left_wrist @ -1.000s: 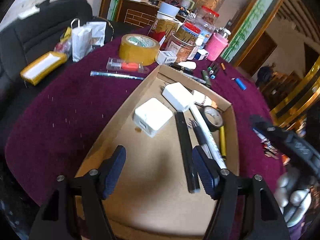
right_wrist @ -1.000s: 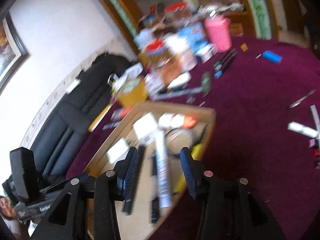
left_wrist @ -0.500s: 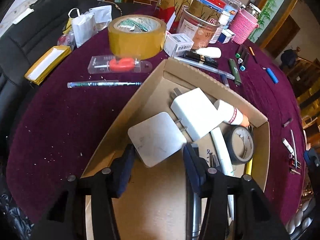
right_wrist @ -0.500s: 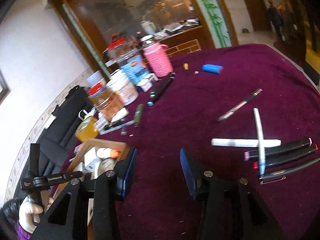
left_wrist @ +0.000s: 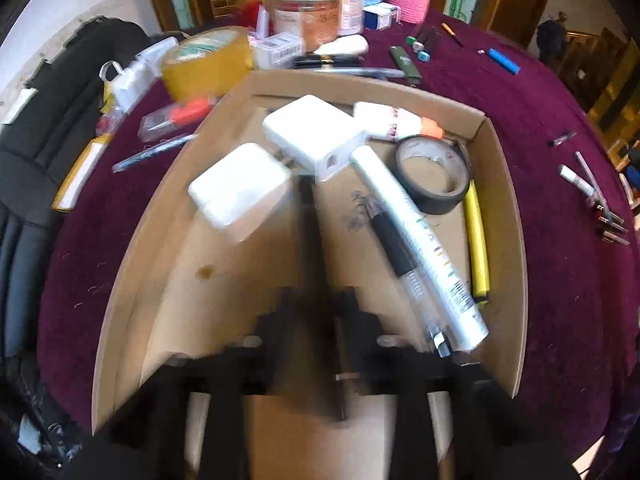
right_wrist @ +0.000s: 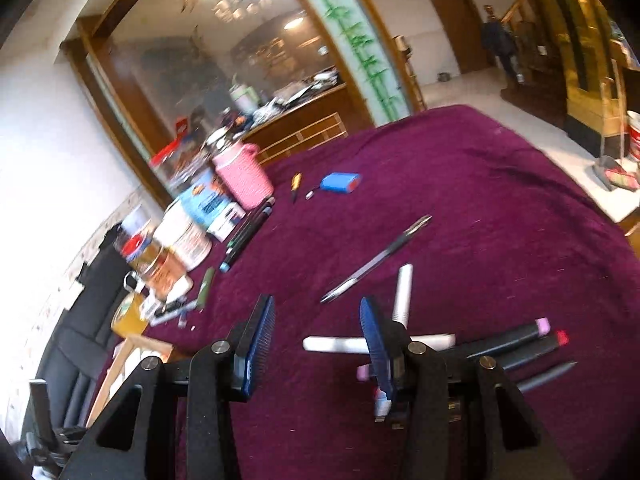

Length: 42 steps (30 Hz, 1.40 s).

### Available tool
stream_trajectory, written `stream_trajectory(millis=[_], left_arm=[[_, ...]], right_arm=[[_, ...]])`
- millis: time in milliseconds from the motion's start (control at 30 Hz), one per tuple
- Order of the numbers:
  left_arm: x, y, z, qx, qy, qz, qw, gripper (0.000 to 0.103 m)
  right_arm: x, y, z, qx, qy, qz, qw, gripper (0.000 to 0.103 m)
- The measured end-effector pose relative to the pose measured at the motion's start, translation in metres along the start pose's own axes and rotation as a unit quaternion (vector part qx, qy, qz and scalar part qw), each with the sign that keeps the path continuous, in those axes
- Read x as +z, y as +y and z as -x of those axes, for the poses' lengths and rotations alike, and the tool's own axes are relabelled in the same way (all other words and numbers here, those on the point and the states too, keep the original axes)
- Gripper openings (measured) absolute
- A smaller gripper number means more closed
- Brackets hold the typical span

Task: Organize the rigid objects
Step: 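Grasp the clear black-capped pen on the carpet with the left tool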

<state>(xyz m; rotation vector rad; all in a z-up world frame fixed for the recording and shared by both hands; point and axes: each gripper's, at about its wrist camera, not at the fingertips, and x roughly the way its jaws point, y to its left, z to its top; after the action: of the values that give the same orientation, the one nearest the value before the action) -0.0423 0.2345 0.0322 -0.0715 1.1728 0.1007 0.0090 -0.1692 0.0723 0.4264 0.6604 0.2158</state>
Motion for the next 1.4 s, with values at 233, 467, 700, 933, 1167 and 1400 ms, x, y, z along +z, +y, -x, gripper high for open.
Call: stream_trajectory(millis=[233, 467, 700, 933, 1167, 1400], left_arm=[[0.007, 0.013, 0.047, -0.048, -0.069, 0.044, 0.9955, 0.066], [0.017, -0.054, 0.105, -0.101, -0.149, -0.045, 0.9826, 0.072], [0.06, -0.185, 0.072, -0.162, -0.11, -0.123, 0.9729, 0.073], [0.117, -0.284, -0.001, -0.142, -0.088, -0.174, 0.9705, 0.073], [0.145, -0.351, -0.066, -0.093, -0.077, -0.273, 0.9544, 0.072], [0.138, -0.368, -0.081, -0.1, -0.057, -0.311, 0.9435, 0.012]], right_arm=[[0.025, -0.053, 0.023, -0.058, -0.026, -0.028, 0.998, 0.057], [0.047, -0.118, 0.012, -0.093, -0.034, -0.094, 0.991, 0.057], [0.035, -0.141, -0.001, -0.102, -0.007, -0.118, 0.988, 0.057], [0.035, -0.16, -0.005, -0.086, 0.016, -0.163, 0.983, 0.057], [0.039, -0.159, -0.006, -0.071, 0.021, -0.171, 0.982, 0.057], [0.04, -0.156, -0.008, -0.076, 0.021, -0.167, 0.983, 0.057]])
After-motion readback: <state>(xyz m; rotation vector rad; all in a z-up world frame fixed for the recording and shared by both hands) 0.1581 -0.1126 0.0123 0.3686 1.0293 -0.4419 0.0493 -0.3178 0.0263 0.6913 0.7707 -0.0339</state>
